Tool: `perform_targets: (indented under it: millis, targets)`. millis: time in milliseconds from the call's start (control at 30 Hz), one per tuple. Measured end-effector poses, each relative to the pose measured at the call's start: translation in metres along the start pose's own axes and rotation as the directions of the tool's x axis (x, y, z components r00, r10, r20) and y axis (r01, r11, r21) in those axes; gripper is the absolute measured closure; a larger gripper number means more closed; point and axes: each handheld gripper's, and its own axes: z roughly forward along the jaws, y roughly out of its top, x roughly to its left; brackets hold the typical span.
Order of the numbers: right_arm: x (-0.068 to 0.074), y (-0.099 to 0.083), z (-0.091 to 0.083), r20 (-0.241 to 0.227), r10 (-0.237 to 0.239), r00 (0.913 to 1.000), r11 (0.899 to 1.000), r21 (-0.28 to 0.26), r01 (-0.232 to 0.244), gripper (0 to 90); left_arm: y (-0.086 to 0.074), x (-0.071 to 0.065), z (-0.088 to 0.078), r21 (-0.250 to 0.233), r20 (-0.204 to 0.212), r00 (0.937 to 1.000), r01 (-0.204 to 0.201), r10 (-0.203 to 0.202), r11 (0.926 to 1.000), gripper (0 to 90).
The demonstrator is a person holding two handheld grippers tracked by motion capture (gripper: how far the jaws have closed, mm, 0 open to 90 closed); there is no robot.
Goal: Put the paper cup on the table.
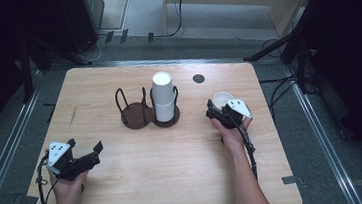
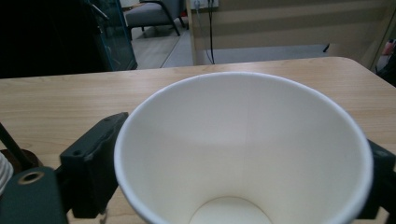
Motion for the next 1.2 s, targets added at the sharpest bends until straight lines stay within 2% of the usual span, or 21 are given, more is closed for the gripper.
perform_targets:
  millis: [67,167,400,633,1200]
  targets:
    - [0.0,0.001,-0.001,-0.007,-0.001,1.0,1.0,0.002,0.001,3.2,0.0,0.0,0.0,0.0,0.0,1.0,0.002,-0.002,1.0,0.6]
    - [0.0,0.003,-0.003,-0.016,0.008,0.9998,1.0,0.003,-0.008,0.0,0.0,0.0,-0.001,-0.002,0.003,1.0,0.006,-0.006,1.0,0.6]
    - [0.005,0.012,-0.015,-0.031,-0.074,0.9968,0.997,-0.014,0.074,0.0,0.0,0.001,-0.001,-0.002,0.003,1.0,0.009,-0.009,1.0,0.6]
    - [0.005,0.023,-0.028,-0.021,-0.072,0.9972,0.997,-0.029,0.071,0.0,0.0,0.001,-0.001,-0.002,0.003,0.9999,0.01,-0.01,0.9999,0.6]
    - [-0.004,0.036,-0.068,-0.053,-0.067,0.9963,0.993,-0.099,0.062,0.0,0.0,0.002,-0.002,-0.005,0.009,0.9997,0.022,-0.022,0.9997,0.6]
